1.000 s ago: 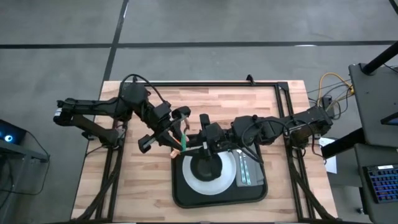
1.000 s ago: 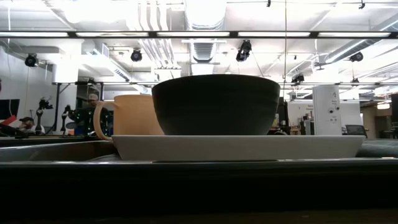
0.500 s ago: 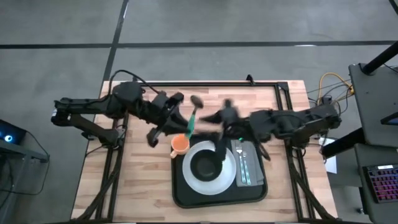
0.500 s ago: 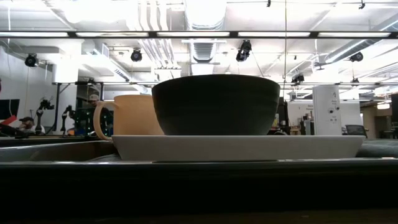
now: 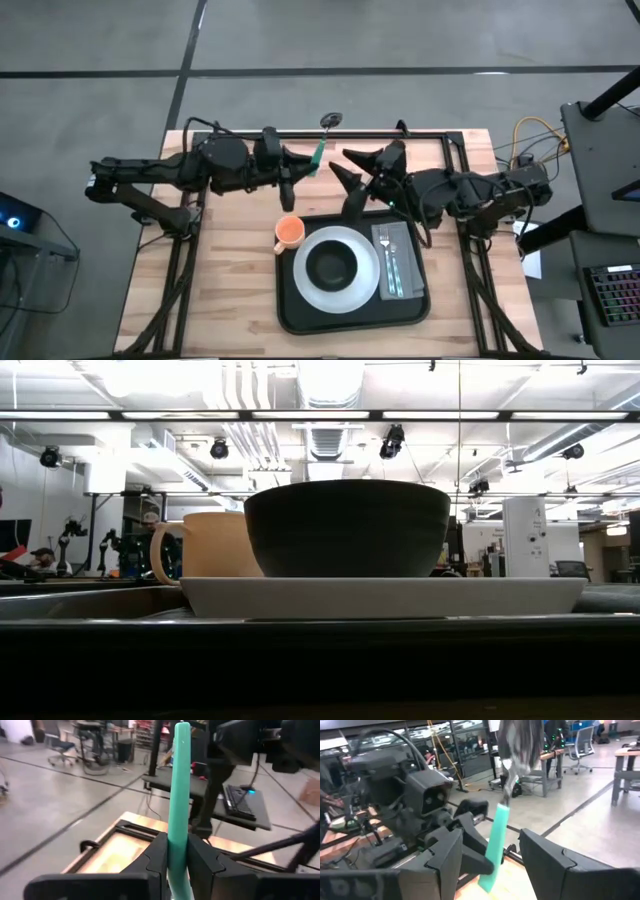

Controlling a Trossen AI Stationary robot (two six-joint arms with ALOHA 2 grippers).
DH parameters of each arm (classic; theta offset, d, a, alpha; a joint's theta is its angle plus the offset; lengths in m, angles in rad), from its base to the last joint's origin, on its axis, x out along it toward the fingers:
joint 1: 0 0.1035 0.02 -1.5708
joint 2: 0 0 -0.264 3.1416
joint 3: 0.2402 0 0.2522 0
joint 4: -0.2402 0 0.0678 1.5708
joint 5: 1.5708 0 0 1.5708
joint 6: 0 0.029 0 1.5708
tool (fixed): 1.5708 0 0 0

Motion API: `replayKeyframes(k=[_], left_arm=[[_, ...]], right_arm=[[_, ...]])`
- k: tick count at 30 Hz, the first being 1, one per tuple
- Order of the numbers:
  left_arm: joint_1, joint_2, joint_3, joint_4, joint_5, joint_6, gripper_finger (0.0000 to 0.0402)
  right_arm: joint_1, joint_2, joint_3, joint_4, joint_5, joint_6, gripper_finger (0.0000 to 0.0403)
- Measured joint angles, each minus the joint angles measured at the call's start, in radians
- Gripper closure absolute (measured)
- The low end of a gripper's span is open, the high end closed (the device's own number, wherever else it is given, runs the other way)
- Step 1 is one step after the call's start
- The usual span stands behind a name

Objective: Set up tray
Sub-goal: Put the blue spoon to the right of the white knife on the gray napkin

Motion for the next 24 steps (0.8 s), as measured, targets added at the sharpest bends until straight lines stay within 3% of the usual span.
replayKeyframes(k=[8, 11, 24], left_arm=[[-0.015, 0.027, 0.0, 0.006, -0.18, 0.125, 0.037], [-0.019, 0.037, 0.001, 0.011, -0.227, 0.179, 0.037], [-0.019, 0.054, 0.009, 0.015, -0.337, 0.33, 0.037]], right_arm=[[-0.065, 0.012, 0.0, 0.008, -0.005, 0.067, 0.0223], [-0.099, 0.014, -0.001, 0.006, -0.06, 0.135, 0.0223], [-0.176, 0.022, -0.001, -0.075, -0.122, 0.243, 0.0239]])
